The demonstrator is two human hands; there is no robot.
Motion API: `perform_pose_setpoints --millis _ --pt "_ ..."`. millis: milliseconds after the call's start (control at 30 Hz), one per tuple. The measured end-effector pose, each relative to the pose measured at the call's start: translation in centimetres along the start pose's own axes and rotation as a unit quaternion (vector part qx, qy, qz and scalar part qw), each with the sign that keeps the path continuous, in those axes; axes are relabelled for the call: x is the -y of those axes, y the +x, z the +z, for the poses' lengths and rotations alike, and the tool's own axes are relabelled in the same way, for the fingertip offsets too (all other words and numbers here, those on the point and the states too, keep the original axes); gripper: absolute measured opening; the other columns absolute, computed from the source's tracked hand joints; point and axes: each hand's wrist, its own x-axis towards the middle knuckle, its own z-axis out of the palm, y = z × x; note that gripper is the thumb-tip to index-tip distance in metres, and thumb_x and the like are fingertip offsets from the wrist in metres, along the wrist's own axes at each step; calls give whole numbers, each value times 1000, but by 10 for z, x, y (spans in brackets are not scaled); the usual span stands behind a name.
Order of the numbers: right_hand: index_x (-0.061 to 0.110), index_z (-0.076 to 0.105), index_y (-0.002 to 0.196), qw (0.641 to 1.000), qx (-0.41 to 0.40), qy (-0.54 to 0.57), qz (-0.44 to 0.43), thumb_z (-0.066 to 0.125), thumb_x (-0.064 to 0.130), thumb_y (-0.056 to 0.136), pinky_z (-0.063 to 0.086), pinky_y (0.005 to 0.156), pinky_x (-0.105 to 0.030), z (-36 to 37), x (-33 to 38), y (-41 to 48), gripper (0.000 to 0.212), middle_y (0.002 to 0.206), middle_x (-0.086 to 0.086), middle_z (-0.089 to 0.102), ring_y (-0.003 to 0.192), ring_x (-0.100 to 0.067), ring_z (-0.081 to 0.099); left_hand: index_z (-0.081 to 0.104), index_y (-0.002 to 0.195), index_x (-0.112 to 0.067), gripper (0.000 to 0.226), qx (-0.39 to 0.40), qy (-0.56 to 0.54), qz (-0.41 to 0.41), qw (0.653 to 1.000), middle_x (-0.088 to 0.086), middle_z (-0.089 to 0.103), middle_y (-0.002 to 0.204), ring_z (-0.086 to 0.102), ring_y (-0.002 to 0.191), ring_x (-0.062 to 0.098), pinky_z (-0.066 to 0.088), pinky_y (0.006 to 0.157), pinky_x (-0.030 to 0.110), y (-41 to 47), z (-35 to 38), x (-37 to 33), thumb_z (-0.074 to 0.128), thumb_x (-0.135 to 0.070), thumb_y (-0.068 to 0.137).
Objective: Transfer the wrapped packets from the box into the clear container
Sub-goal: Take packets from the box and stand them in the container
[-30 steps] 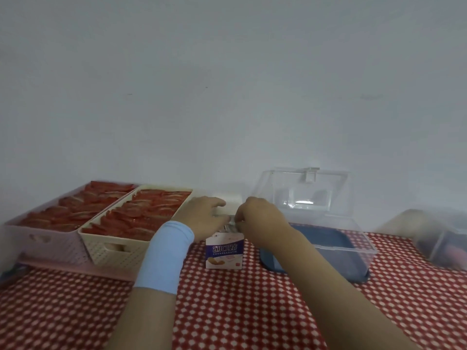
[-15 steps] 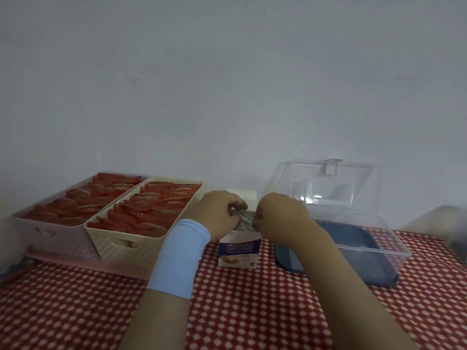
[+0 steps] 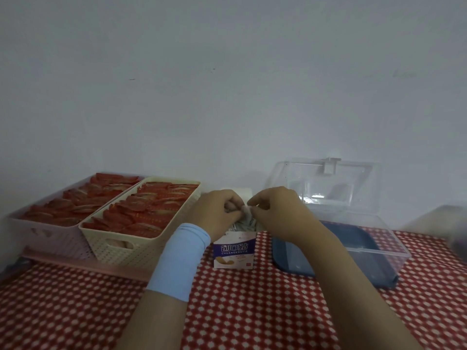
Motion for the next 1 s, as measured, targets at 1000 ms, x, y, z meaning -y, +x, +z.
perform_pose_setpoints --millis 1000 --pt "34 59 125 966 -81 240 -57 65 14 96 59 82 -29 -28 -17 -23 36 111 9 67 90 -8 68 60 121 7 51 185 -585 -128 779 14 73 98 73 81 20 58 63 27 -14 2 -38 66 -18 76"
